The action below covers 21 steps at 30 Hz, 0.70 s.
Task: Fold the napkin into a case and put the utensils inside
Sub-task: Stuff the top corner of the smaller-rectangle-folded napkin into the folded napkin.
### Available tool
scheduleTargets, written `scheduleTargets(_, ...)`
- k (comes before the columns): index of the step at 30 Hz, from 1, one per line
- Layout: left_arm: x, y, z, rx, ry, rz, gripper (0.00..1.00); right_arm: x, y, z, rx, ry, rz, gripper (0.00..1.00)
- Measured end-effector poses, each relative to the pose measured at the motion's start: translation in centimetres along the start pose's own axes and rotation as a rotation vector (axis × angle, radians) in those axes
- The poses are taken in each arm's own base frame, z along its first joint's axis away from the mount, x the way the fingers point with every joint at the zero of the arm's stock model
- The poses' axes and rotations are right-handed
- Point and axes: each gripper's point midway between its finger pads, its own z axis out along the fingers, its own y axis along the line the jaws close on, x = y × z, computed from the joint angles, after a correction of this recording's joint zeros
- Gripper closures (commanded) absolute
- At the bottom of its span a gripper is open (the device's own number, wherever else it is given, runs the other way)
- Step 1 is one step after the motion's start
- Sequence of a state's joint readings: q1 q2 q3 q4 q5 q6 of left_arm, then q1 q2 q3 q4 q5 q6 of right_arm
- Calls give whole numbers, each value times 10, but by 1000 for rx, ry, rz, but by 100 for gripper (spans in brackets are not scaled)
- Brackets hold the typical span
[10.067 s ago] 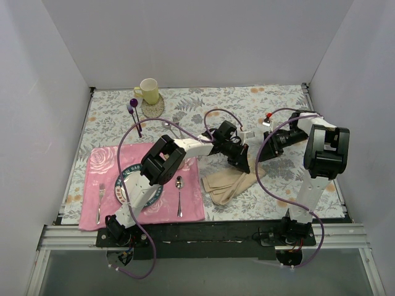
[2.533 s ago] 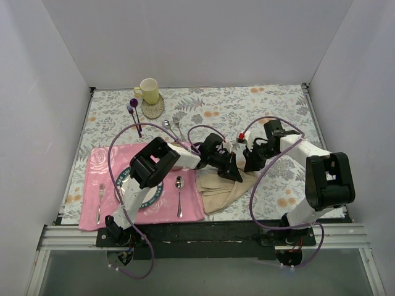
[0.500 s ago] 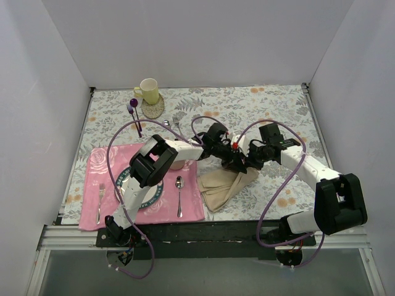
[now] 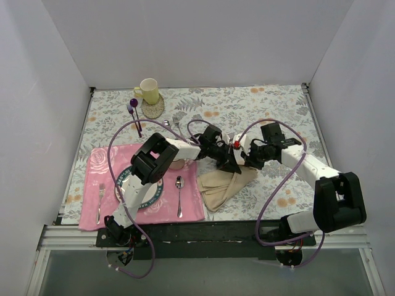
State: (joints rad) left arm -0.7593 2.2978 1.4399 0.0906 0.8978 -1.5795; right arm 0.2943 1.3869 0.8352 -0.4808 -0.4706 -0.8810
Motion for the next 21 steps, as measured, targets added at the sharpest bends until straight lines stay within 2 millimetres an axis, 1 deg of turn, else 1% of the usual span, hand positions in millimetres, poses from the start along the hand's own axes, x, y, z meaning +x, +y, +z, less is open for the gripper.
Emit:
scheduleTargets(3,0,2,0,-1,1,-15,100,0,2,1,-12,-6,3,99)
scheduleTargets(6,-1,-1,-1,10,2,-11,100,1,5,3,-30,-5,11,99)
scheduleTargets(10,-8,-12,0,33,3,4,100,4,6,6,-43,1,16,99)
scheduleTargets(13,-15,-18,2,42,-1,18,100,4,2,7,-40,4,22,99)
scheduleTargets(17,-18,-17,4,40,2,10,100,3,-2,8,-38,4,26,99)
scheduleTargets(21,-21,-11,5,32,5,-6,100,5,-4,12,-37,9,32,99)
